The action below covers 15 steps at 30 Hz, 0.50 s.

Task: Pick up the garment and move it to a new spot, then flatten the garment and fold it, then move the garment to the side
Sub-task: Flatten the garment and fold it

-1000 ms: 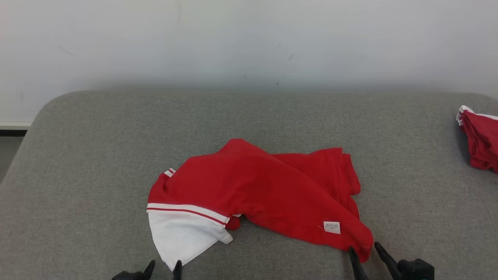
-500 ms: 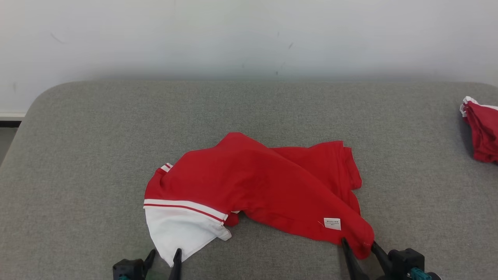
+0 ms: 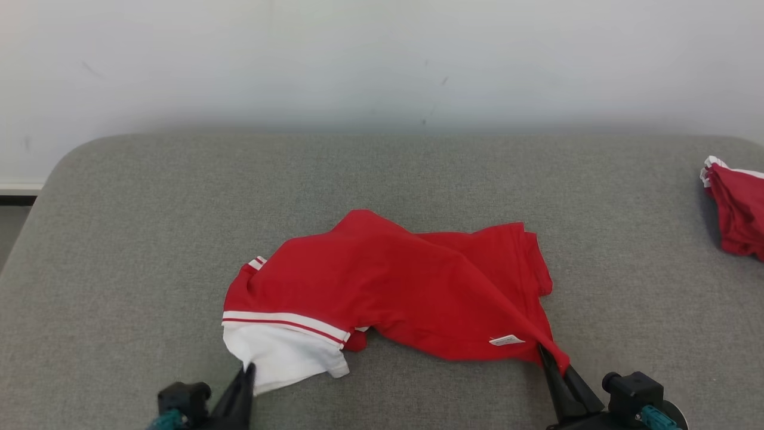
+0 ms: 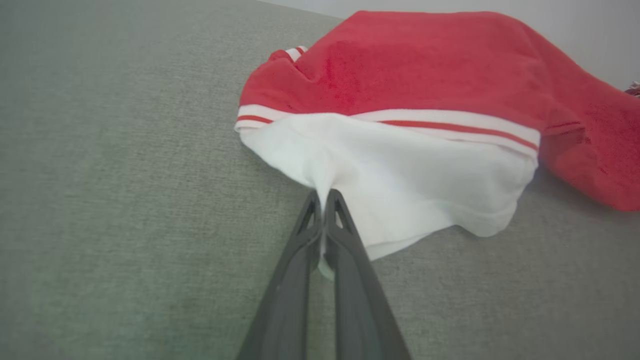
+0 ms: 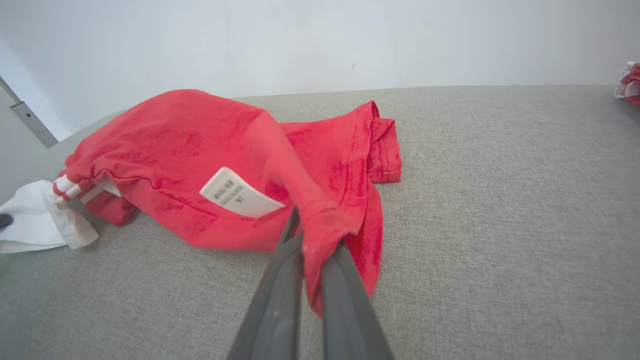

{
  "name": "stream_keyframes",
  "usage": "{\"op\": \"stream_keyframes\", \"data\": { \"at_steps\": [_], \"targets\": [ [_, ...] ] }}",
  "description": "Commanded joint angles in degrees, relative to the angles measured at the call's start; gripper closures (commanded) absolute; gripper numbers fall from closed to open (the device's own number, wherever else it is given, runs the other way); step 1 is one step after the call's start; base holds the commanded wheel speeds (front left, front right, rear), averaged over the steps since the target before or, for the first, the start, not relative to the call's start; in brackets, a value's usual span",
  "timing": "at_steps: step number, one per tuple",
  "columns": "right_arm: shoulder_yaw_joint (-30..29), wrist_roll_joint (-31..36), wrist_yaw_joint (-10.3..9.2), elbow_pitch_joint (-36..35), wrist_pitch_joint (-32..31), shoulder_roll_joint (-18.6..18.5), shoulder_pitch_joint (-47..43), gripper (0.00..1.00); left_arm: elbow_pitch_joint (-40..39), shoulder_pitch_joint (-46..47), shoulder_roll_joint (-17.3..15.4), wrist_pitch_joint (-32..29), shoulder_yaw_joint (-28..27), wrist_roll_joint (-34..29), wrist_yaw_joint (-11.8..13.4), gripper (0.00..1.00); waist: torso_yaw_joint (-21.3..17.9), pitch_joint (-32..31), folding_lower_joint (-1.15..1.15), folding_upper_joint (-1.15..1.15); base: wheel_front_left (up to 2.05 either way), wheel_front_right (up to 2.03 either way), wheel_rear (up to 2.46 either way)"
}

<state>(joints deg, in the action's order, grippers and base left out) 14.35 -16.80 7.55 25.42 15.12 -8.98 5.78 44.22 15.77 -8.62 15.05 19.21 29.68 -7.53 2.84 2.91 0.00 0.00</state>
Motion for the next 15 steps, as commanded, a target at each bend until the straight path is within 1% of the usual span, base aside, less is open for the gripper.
{"op": "stream_keyframes", "data": {
  "at_steps": [1,5,8,12,15],
  "targets": [
    [0.5,-0.6,-0.15,-1.1,0.0,-0.6,-0.5,1.0,-2.4,-0.9,-1.1,0.2,-1.1,-1.1,0.1,1.0,0.1,-0.6,0.0,0.0,0.0,0.0,0.0],
    [2.0,-2.2,-0.15,-3.5,0.0,-1.9,0.7,1.0,-9.0,-1.2,-2.9,0.2,-3.2,-3.0,0.1,1.0,0.3,-1.5,0.0,0.0,0.0,0.0,0.0],
    [3.6,-3.5,-0.16,-5.0,-0.3,-3.1,3.0,1.0,-13.1,1.0,-4.4,0.2,-4.1,-3.8,0.1,1.0,0.3,-1.4,0.0,0.0,0.0,0.0,0.0],
    [5.3,-5.7,-0.16,-6.8,-1.8,-4.9,9.0,1.0,-17.7,6.7,-7.0,-1.8,-4.3,-4.0,0.1,1.0,-0.1,0.4,0.0,0.0,0.0,0.0,0.0],
    [6.0,-8.0,-0.16,-7.8,-3.3,-5.3,15.9,1.0,-20.9,13.4,-9.6,-4.6,-4.0,-3.5,0.1,1.0,-0.8,3.6,0.0,0.0,0.0,0.0,0.0]
  ]
}}
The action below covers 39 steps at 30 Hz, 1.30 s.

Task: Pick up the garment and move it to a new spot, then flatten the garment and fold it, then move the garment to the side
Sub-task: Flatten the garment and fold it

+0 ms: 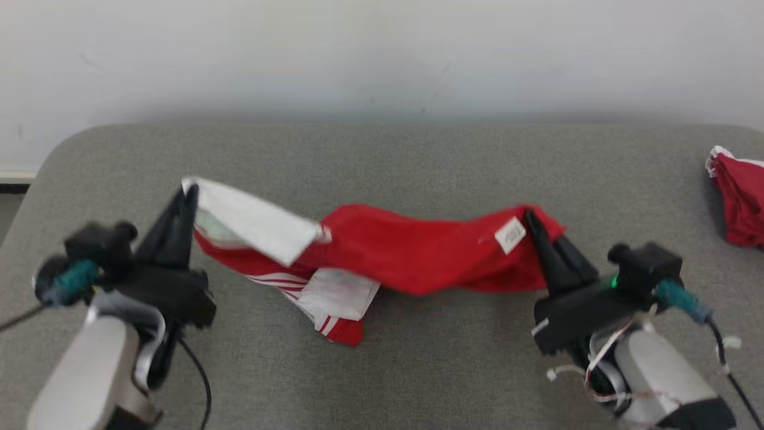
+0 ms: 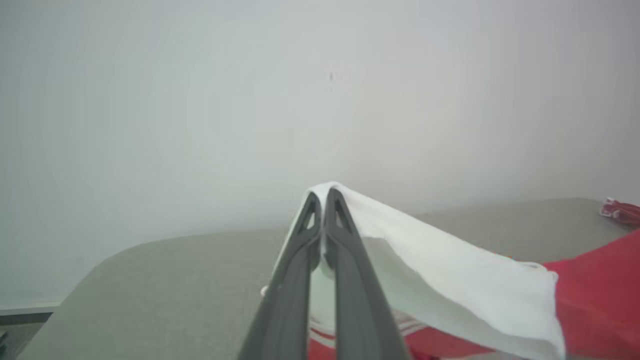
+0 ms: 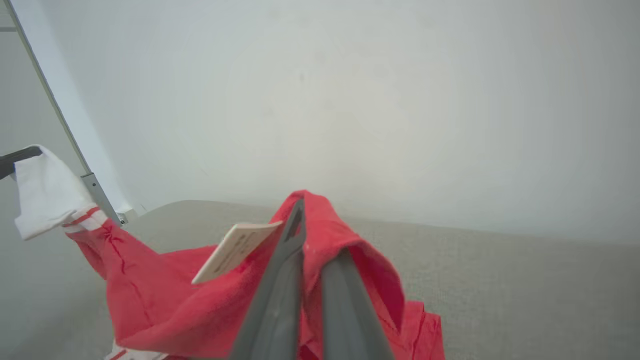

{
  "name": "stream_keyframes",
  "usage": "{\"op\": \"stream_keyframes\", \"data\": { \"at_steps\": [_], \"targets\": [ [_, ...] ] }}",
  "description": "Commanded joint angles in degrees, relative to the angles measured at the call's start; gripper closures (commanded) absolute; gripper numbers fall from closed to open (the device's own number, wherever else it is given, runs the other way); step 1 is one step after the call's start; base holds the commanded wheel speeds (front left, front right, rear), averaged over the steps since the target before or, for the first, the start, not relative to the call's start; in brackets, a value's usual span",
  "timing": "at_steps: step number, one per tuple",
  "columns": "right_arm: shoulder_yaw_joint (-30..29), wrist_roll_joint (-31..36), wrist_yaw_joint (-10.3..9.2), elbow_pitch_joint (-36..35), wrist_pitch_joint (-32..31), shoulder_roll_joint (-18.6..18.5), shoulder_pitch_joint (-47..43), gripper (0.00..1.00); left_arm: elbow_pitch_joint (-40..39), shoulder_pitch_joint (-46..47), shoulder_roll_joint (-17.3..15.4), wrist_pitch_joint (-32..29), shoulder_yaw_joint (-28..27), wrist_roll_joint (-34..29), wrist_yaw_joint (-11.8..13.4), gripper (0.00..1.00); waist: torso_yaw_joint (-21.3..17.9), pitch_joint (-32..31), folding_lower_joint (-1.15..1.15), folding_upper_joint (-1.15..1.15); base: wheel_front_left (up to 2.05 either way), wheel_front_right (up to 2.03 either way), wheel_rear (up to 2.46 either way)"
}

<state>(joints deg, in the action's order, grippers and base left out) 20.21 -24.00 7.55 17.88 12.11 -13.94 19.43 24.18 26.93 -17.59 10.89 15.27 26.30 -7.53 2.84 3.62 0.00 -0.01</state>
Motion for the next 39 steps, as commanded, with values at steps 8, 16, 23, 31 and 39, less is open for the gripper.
{"op": "stream_keyframes", "data": {
  "at_steps": [8,16,23,31,39],
  "targets": [
    [0.0,-7.7,-0.16,0.8,-6.2,-2.6,29.0,1.0,-4.5,29.0,-6.9,-8.4,1.5,4.2,0.1,1.0,-2.0,17.3,0.0,0.01,0.0,0.0,0.0],
    [-1.1,-13.5,-0.16,8.6,-11.9,-3.4,59.3,1.0,1.9,58.1,-10.5,-11.6,3.4,6.6,0.1,1.0,-4.0,28.1,0.0,0.01,0.0,0.0,0.0],
    [-0.8,-14.9,-0.16,18.0,-13.3,-4.7,76.6,1.0,9.9,76.1,-10.6,-10.1,7.2,7.5,0.1,1.0,-3.3,31.3,0.0,0.01,0.0,0.0,0.0],
    [3.0,-14.8,-0.16,29.0,-13.4,-5.9,91.9,1.0,20.8,91.1,-7.8,-6.8,12.9,8.8,0.1,1.0,-2.1,33.0,0.0,0.01,0.0,0.0,0.0],
    [8.5,-15.6,-0.16,35.4,-11.6,-6.1,98.5,1.0,27.7,98.3,-6.2,-4.9,18.3,11.4,0.1,1.0,-2.5,35.1,0.0,0.01,0.0,0.0,0.0]
  ]
}}
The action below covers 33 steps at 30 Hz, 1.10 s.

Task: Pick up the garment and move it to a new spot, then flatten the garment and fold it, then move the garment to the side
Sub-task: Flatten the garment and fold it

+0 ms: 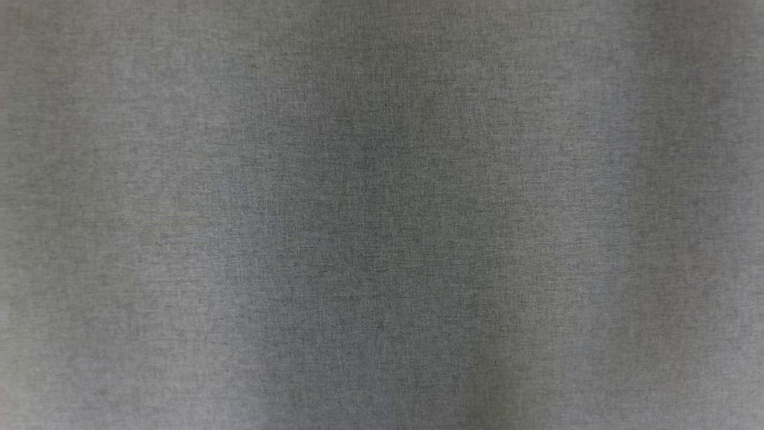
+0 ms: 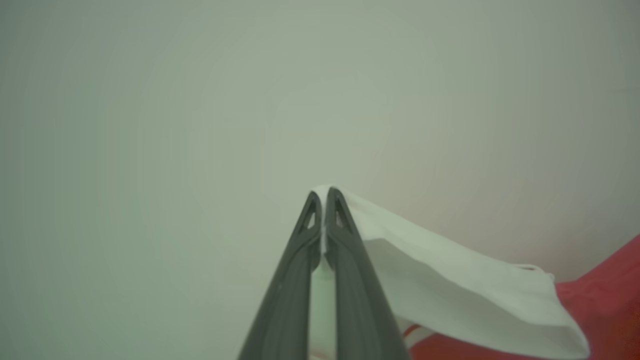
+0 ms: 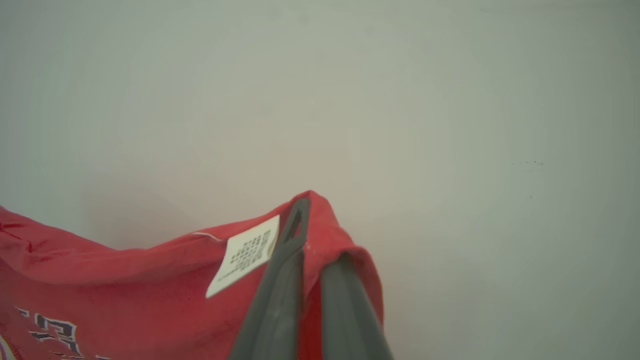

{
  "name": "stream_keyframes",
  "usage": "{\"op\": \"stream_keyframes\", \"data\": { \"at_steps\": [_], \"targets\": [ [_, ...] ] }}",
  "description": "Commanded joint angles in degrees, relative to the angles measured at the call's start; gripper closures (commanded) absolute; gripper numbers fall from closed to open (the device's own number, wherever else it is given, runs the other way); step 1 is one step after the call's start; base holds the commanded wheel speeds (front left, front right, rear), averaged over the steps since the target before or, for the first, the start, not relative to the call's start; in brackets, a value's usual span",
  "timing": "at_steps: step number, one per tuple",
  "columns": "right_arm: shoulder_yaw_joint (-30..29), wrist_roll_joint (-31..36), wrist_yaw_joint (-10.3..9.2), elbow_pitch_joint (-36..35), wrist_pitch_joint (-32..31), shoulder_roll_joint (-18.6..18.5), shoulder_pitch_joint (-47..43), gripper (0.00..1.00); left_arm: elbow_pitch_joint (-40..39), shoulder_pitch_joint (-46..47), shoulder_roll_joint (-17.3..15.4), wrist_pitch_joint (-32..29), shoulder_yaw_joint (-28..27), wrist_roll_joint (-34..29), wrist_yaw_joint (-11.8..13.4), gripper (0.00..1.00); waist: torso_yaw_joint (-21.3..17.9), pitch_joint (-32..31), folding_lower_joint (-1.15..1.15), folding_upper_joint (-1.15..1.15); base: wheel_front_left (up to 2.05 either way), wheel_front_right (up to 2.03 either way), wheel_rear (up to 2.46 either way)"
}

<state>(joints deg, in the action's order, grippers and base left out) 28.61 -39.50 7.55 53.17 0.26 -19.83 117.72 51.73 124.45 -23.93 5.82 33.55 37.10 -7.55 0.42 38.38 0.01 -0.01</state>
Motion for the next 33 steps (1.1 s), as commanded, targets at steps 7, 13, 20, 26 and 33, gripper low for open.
{"op": "stream_keyframes", "data": {
  "at_steps": [7,13,20,26,33],
  "targets": [
    [4.9,-2.8,-0.16,2.6,1.6,-0.4,2.3,1.0,3.4,3.4,0.3,2.0,5.1,3.0,0.1,1.0,-0.5,1.5,-0.01,0.01,0.0,0.0,0.0],
    [8.0,-4.6,-0.16,3.3,2.8,-0.8,3.1,1.0,4.9,4.1,0.2,3.3,8.0,5.1,0.1,1.0,-1.0,1.8,-0.01,0.01,0.0,0.0,0.0],
    [10.2,-6.1,-0.16,4.9,3.9,-1.4,3.9,1.0,6.3,5.1,0.3,4.5,11.1,7.5,0.1,1.0,-1.0,1.9,-0.01,0.01,0.0,0.0,0.0],
    [11.7,-7.5,-0.16,5.3,4.7,-2.0,3.8,1.0,6.5,5.6,0.6,5.4,13.0,8.9,0.1,1.0,-0.9,1.6,-0.01,0.01,0.0,0.0,0.0],
    [13.8,-10.6,-0.16,3.4,5.9,-3.8,-0.9,1.0,5.1,1.4,1.0,7.6,14.3,12.1,0.1,1.0,-0.8,0.5,-0.01,0.01,0.0,0.0,0.0]
  ]
}}
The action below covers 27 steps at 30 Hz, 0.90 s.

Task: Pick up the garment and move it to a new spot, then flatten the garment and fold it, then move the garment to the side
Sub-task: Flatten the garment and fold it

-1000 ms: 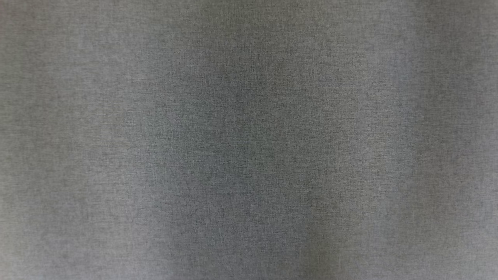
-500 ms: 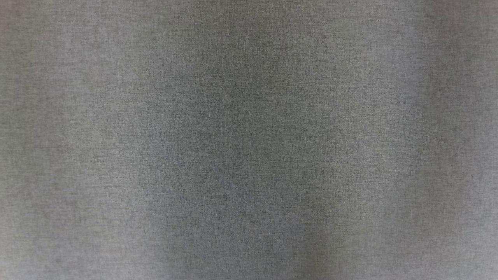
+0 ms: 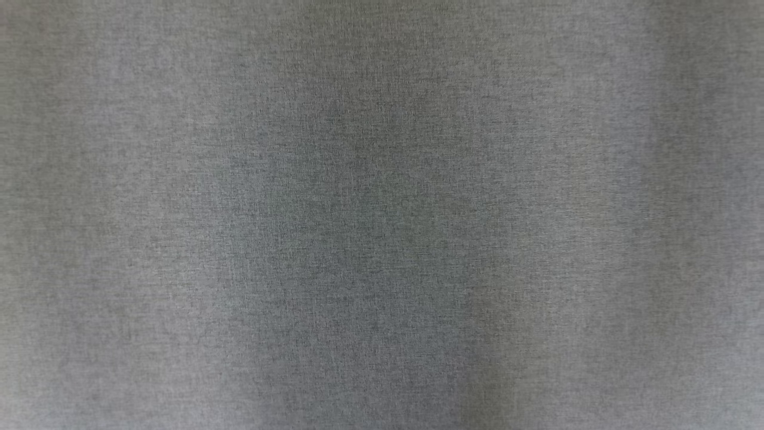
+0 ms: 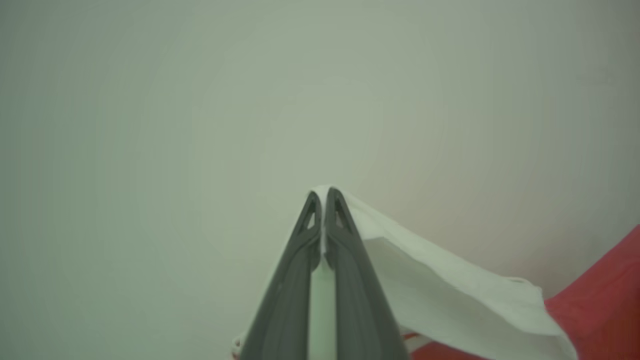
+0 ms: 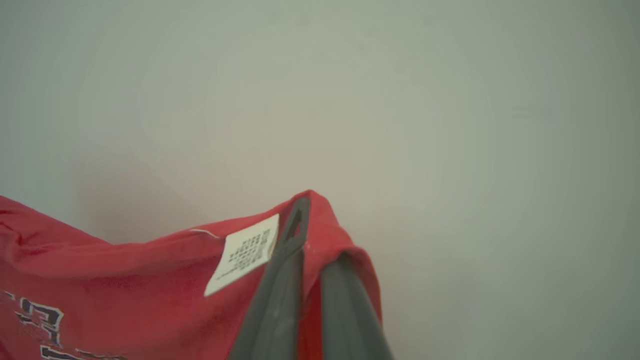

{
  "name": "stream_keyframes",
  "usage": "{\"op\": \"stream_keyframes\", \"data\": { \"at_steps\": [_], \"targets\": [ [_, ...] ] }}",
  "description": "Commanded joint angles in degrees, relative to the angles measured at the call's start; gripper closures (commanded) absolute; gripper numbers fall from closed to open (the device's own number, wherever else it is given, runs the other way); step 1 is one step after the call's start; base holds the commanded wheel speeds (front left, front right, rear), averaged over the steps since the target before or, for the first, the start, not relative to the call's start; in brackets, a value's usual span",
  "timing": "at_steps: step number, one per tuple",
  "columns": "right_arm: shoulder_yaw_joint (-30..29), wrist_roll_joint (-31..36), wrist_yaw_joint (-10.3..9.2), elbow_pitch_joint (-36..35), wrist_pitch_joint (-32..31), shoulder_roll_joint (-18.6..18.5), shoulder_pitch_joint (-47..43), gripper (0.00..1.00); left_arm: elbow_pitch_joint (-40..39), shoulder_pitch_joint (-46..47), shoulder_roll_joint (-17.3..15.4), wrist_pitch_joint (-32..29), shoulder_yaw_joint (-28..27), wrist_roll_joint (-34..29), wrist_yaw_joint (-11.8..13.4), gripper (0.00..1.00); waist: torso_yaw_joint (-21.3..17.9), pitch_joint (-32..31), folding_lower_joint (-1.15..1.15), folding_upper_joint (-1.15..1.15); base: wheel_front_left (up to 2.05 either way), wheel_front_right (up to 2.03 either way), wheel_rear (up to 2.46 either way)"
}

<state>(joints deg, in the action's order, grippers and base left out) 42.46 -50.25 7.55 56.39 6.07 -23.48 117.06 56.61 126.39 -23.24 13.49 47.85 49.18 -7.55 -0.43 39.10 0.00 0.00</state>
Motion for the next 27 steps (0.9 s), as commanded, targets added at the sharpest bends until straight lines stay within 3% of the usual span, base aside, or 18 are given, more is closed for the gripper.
{"op": "stream_keyframes", "data": {
  "at_steps": [1,8,12,20,27],
  "targets": [
    [0.4,-0.5,-0.16,-0.4,0.3,-0.5,-1.5,1.0,-0.4,-1.8,0.0,0.3,0.3,0.3,0.1,1.0,0.0,-0.7,0.0,0.0,0.0,0.0,0.0],
    [3.2,-5.7,-0.16,-5.4,3.3,-1.9,-13.3,1.0,-6.1,-15.2,-2.4,1.7,-1.0,2.6,0.2,1.0,-0.7,-6.0,0.0,0.0,0.0,0.0,0.0],
    [5.1,-8.3,-0.16,-9.4,5.1,-2.9,-21.9,1.0,-14.0,-25.6,-3.6,1.7,-5.2,2.5,2.4,1.0,-1.0,-10.3,0.0,0.0,0.0,0.0,0.0],
    [8.0,-11.0,-0.16,-18.7,7.7,-5.8,-40.3,1.0,-35.7,-51.6,-7.9,1.7,-12.5,1.2,10.4,1.0,-1.7,-18.7,0.0,0.0,0.0,0.0,0.0],
    [7.7,-11.6,-0.16,-26.7,8.6,-9.1,-55.7,1.0,-55.5,-74.9,-11.6,1.7,-18.1,1.7,20.2,1.0,-2.0,-23.3,0.0,0.0,0.0,0.0,0.0]
  ]
}}
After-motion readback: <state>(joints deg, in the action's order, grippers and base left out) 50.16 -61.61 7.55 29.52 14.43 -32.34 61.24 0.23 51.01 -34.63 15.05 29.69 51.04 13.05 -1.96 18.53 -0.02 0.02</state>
